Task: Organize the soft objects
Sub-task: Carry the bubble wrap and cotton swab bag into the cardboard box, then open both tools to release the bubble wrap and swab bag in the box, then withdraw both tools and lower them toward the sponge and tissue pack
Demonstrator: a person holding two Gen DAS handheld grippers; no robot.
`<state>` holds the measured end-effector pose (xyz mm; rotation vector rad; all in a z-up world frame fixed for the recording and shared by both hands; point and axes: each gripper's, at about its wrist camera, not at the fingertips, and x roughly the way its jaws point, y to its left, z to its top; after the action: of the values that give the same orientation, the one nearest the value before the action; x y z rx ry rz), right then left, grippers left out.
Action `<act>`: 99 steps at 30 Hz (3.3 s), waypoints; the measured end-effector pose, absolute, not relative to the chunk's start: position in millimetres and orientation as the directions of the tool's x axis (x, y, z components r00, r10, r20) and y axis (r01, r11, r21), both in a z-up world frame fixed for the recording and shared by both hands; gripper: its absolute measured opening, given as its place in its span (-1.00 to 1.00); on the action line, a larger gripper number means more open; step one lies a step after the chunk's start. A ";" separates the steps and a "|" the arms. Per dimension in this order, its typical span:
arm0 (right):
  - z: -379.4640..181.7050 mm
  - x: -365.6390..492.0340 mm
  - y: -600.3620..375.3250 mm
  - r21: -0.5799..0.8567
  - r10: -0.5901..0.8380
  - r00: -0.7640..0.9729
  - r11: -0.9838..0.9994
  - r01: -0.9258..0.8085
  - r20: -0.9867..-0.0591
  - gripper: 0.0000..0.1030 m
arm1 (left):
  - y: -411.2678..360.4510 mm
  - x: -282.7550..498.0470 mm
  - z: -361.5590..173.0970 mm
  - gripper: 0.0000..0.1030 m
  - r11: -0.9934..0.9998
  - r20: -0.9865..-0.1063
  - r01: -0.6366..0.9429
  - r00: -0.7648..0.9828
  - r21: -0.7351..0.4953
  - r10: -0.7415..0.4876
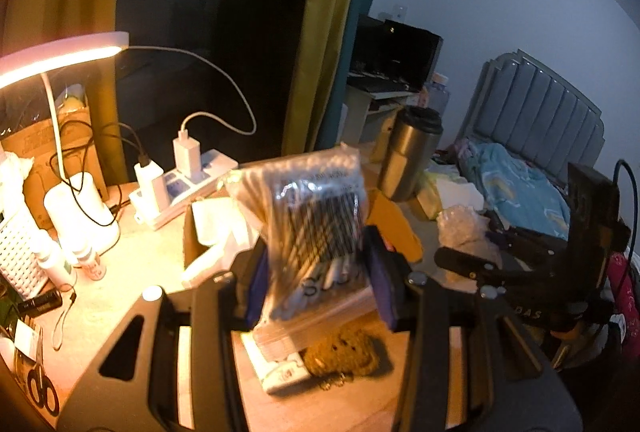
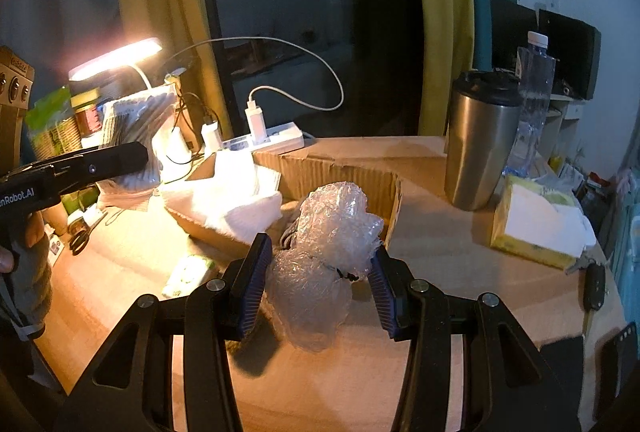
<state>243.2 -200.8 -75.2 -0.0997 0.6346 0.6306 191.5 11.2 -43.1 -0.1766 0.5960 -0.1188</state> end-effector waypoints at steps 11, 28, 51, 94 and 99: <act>-74.4 278.7 -196.6 0.085 0.505 0.639 0.818 -0.569 -0.580 -0.03 | 22.9 230.7 -52.7 -0.13 0.983 -0.548 0.036 0.826 -0.179 -0.130; -105.9 336.9 -174.9 0.109 0.480 0.631 0.839 -0.533 -0.610 -0.02 | 43.2 289.5 -111.4 -0.12 0.987 -0.649 -0.002 0.754 -0.162 -0.104; -111.9 344.6 -170.0 0.129 0.497 0.613 0.830 -0.543 -0.615 0.19 | 38.2 304.0 -134.6 0.18 0.991 -0.717 -0.032 0.693 -0.129 -0.071; -58.8 235.9 -181.8 0.064 0.459 0.687 0.854 -0.517 -0.563 0.26 | 49.8 187.8 -75.9 0.19 0.986 -0.589 -0.028 0.805 -0.162 -0.074; -61.0 222.8 -175.7 0.059 0.463 0.680 0.848 -0.527 -0.568 0.26 | 51.5 174.2 -76.9 0.19 0.985 -0.583 -0.032 0.809 -0.168 -0.074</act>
<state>222.8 -175.7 -61.0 -0.1132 0.6059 0.5568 174.2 51.5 -76.9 -0.1734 0.6287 -0.0226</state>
